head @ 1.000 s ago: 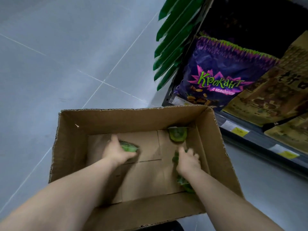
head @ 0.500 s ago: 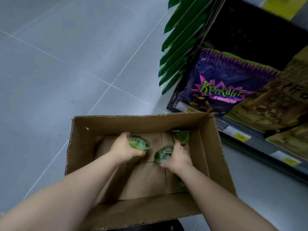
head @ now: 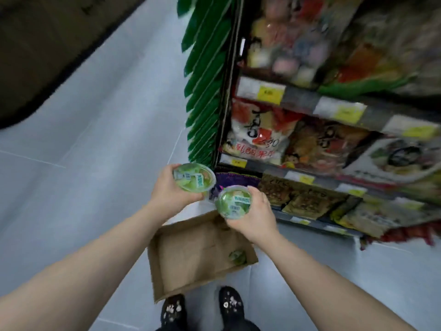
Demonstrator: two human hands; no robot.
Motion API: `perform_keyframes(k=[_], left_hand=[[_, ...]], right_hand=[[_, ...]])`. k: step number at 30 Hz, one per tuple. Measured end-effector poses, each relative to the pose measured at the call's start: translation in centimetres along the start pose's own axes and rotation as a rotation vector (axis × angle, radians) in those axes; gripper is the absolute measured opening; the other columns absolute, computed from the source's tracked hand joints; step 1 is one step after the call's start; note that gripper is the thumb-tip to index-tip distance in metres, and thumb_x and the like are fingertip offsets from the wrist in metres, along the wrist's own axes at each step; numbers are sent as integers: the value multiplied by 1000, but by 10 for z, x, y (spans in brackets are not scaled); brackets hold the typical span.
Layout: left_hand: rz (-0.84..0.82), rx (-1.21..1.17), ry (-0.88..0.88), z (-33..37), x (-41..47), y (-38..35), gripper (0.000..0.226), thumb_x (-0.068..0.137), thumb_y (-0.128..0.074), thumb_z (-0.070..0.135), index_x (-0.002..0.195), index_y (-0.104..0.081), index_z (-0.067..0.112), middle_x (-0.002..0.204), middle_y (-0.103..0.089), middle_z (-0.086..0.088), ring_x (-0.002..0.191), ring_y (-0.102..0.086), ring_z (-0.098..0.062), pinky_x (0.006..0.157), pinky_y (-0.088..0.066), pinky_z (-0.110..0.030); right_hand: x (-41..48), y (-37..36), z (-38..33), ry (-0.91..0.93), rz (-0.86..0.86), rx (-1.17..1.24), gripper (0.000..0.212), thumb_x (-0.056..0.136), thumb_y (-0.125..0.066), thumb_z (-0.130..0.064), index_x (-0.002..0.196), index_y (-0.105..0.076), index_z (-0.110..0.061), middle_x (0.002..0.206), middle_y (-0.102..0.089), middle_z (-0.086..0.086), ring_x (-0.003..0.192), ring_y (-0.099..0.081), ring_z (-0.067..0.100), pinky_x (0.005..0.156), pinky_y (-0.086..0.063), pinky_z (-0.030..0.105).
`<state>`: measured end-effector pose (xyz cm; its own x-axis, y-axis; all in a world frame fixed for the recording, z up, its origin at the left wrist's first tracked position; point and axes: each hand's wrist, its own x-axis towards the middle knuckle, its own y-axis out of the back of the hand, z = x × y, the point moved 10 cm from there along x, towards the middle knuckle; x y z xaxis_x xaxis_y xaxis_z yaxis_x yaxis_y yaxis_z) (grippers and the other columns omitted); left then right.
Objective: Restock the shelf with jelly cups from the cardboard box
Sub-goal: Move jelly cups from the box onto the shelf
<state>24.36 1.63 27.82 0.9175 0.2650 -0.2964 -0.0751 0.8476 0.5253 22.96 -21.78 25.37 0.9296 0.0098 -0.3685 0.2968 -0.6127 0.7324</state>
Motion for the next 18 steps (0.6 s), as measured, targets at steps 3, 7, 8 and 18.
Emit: perform_keyframes(k=[3, 7, 8, 18], left_hand=[[-14, -23, -127, 108, -31, 43, 87, 56, -91, 21, 128, -43, 17, 113, -54, 2, 105, -55, -16, 86, -44, -27], [-57, -9, -320, 243, -72, 79, 90, 55, -92, 25, 131, -43, 18, 113, -53, 3, 106, -55, -19, 91, -48, -34], [-62, -27, -355, 271, -82, 85, 90, 55, -92, 26, 131, -43, 18, 113, -54, 3, 105, -56, -18, 87, -49, -32], [-35, -182, -575, 470, -194, 47, 99, 47, -86, 55, 133, -48, 22, 131, -52, 4, 118, -51, -16, 95, -45, -29]], right_hand=[[-43, 96, -43, -15, 93, 85, 101, 68, -80, -44, 148, -21, -24, 145, -32, 0, 136, -28, 20, 107, -32, 32], [-103, 219, -74, -9, 354, 265, 104, 67, -83, -42, 149, -21, -30, 148, -32, -4, 135, -34, 18, 107, -36, 34], [-116, 246, -78, 8, 421, 315, 102, 67, -84, -41, 148, -23, -31, 146, -34, -5, 133, -36, 17, 106, -37, 33], [-223, 455, -52, 224, 679, 469, 65, 72, -82, -38, 119, -38, -40, 105, -47, -21, 99, -52, 8, 73, -44, 21]])
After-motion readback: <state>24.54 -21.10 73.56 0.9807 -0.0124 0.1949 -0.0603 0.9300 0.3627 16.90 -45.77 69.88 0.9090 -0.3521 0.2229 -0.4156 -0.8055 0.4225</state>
